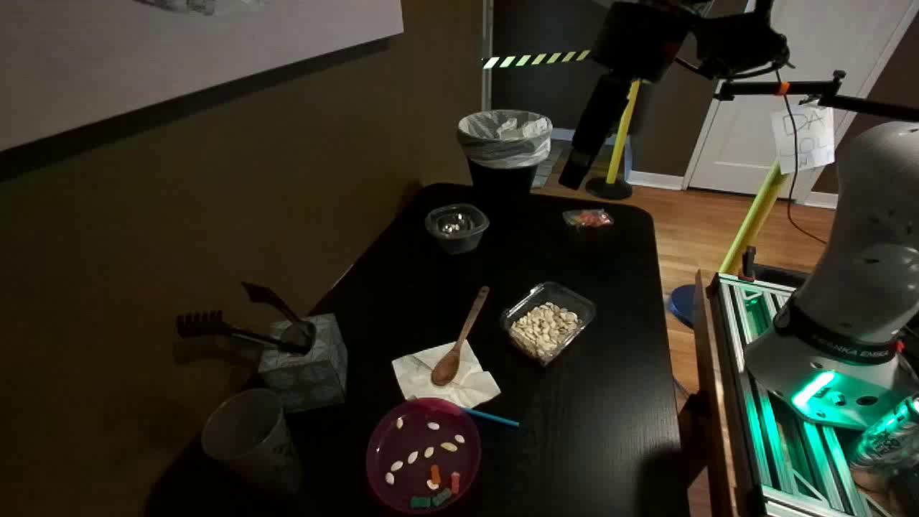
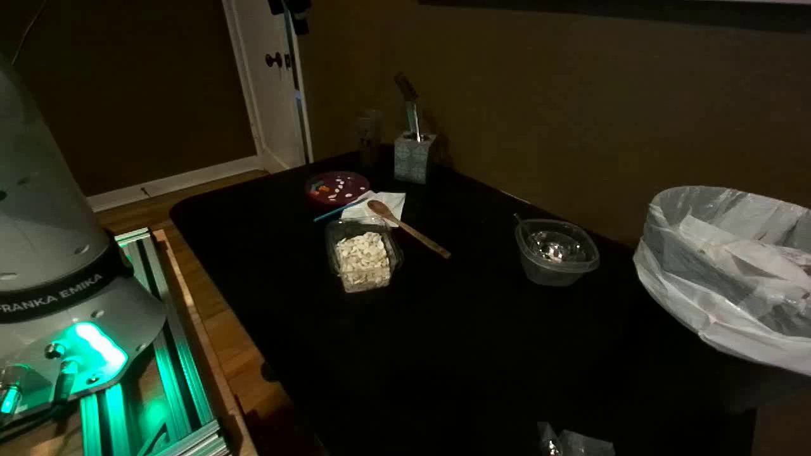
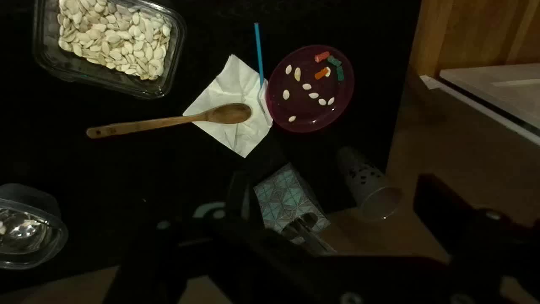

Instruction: Put the straw on the pink plate.

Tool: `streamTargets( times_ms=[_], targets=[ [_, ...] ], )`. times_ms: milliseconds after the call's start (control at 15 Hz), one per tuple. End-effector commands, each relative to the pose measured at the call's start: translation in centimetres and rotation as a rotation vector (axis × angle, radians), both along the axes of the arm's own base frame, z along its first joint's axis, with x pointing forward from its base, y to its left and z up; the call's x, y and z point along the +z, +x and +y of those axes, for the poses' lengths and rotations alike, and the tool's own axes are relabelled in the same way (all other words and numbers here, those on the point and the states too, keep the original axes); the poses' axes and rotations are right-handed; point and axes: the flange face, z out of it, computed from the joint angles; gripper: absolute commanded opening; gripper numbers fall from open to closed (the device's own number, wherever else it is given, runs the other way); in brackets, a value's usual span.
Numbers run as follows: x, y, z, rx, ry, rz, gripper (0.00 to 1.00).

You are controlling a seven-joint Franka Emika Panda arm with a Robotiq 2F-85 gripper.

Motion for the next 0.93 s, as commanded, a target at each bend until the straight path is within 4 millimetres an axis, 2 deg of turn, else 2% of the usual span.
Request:
streamTargets(
  times_ms=[0,200,267,400,533,667,733,867],
  targets=[
    [0.0,0.0,0.0,0.000,0.000,0.001,1.00],
    [0.0,0.0,0.0,0.000,0.000,0.001,1.00],
    [-0.8,0.2,0.4,-0.005,0.001,-0.013,1.00],
    [-3.1,0.3,0.9,-0.028,-0.026,-0.041,1.00],
    [-6.4,0.0,1.7,-0.047,-0.046,-0.069,1.00],
    [-10.4,-0.7,2.6,-0.073,-0.092,-0.107,1.00],
    [-11.0,1.3,4.7,-0.099,-0.068,-0.095,1.00],
    [-14.2,0.7,7.0,-0.145,-0.072,-0.115,1.00]
  ],
)
